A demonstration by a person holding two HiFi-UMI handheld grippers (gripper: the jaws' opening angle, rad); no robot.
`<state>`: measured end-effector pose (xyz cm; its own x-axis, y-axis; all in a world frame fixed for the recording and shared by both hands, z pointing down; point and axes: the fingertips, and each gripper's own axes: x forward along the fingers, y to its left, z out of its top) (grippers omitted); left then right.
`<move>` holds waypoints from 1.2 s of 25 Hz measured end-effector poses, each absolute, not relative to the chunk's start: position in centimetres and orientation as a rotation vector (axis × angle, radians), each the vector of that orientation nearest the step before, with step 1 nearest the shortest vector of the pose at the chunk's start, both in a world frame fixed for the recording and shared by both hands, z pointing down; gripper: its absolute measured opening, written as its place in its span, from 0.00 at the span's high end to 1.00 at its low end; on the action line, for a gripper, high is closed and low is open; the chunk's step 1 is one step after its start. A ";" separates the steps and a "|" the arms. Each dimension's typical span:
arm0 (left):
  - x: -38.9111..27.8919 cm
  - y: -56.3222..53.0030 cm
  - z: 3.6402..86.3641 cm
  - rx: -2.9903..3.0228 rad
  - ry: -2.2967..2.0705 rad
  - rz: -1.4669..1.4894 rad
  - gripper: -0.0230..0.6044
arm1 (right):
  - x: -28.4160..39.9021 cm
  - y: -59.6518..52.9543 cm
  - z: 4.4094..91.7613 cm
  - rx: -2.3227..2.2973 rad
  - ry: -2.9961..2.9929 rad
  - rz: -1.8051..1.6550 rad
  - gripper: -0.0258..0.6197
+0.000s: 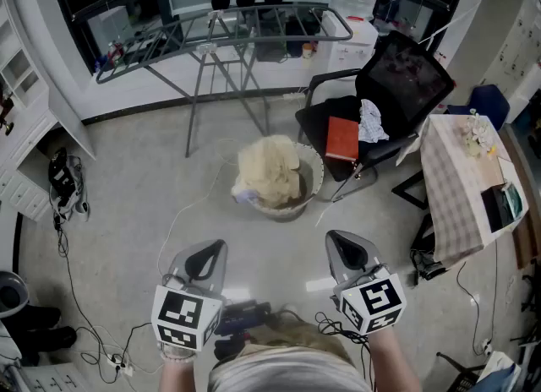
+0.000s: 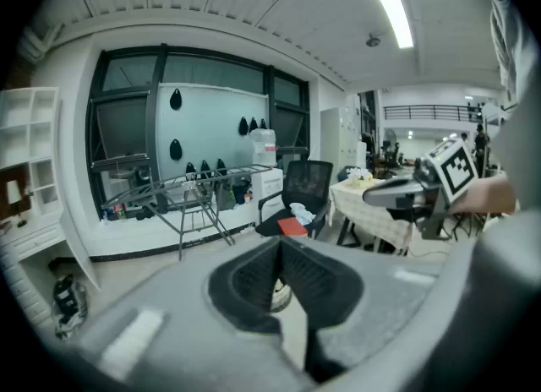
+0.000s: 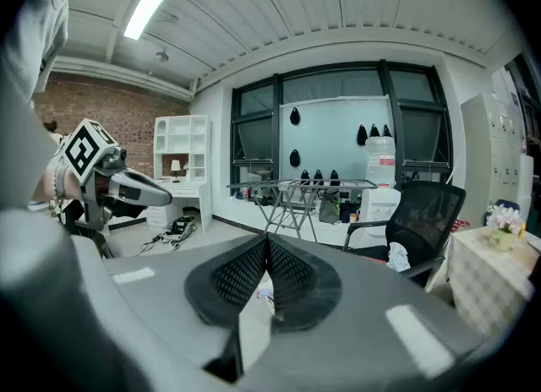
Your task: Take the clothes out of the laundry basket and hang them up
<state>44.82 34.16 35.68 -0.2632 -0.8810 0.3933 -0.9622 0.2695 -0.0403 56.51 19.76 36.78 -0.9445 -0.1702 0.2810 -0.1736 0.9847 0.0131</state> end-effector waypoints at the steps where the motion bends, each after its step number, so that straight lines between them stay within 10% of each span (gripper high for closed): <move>1: 44.7 34.1 35.7 1.693 -2.250 0.394 0.97 | 56.4 19.7 36.8 0.254 -2.843 0.020 0.96; 30: 43.3 33.9 35.7 1.668 -2.271 0.293 0.88 | 55.8 19.7 36.9 0.280 -2.866 0.129 0.89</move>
<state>43.31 33.87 35.67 -0.2759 -0.8903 0.3622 -0.9531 0.3022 0.0169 55.77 19.66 36.85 -0.9480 -0.1788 0.2633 -0.2016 0.9775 -0.0623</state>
